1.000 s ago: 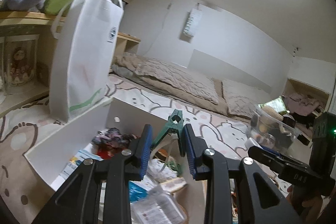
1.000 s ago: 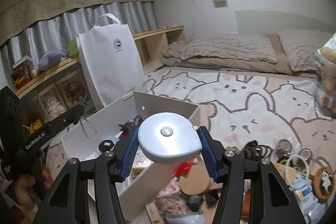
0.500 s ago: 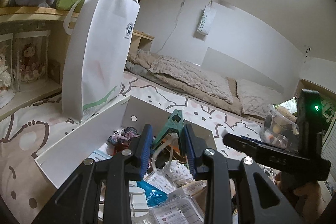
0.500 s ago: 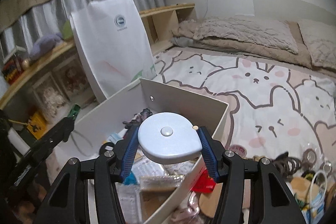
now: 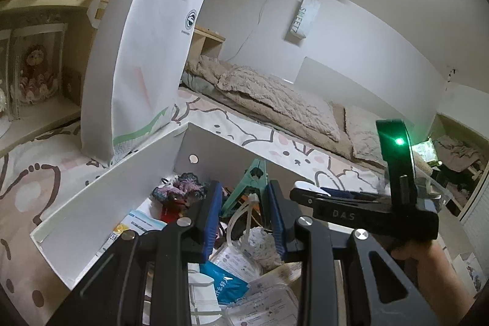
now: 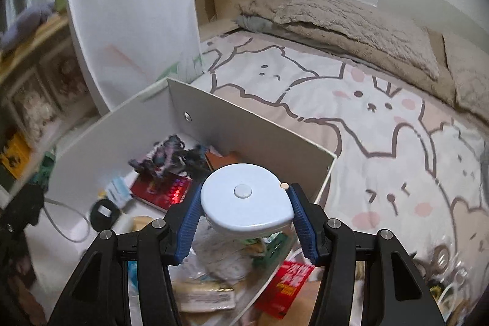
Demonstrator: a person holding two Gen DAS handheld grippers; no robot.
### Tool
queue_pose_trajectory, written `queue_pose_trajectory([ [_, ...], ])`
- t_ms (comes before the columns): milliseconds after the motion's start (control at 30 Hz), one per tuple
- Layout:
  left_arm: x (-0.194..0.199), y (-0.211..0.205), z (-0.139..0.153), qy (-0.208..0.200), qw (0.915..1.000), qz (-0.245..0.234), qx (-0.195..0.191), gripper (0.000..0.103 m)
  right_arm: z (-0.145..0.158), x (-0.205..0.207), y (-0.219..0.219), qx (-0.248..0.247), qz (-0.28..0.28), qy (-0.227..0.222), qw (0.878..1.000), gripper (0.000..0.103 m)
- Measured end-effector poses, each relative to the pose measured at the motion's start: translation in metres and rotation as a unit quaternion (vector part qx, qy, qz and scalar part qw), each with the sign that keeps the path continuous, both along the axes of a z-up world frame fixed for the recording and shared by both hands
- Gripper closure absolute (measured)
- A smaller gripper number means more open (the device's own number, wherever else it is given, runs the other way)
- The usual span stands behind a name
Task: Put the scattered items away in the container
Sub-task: 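Open the right tool to drop the white tape measure into the box, then open the left tool to drop the green clothespin into the box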
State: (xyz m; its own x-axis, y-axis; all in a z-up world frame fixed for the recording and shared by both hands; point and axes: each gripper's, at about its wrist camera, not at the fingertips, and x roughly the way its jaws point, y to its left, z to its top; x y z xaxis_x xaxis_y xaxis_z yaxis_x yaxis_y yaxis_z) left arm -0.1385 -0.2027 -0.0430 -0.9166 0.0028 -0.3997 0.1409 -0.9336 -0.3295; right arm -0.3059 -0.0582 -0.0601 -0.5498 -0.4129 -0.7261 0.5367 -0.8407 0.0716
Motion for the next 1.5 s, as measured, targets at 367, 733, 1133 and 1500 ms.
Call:
queue_pose_trajectory([
  [367,-0.013,0.005,-0.006,-0.015,0.9998,-0.007,-0.007,0.073,-0.008,-0.007,-0.009,0.084,0.01,0.03,0.996,0.046],
  [733,-0.024,0.006,-0.012,-0.029,0.9995,-0.012,-0.006,0.073,-0.001,0.001,-0.001,0.059,0.014,0.032,0.998,0.046],
  [1133,-0.031,0.006,-0.01,-0.04,0.9991,0.002,-0.014,0.049,-0.001,0.034,0.007,0.013,0.051,0.025,0.998,0.046],
  [1500,-0.02,-0.002,-0.006,-0.025,0.9987,0.04,-0.017,0.012,0.004,0.053,0.011,-0.018,0.069,0.026,0.997,0.046],
])
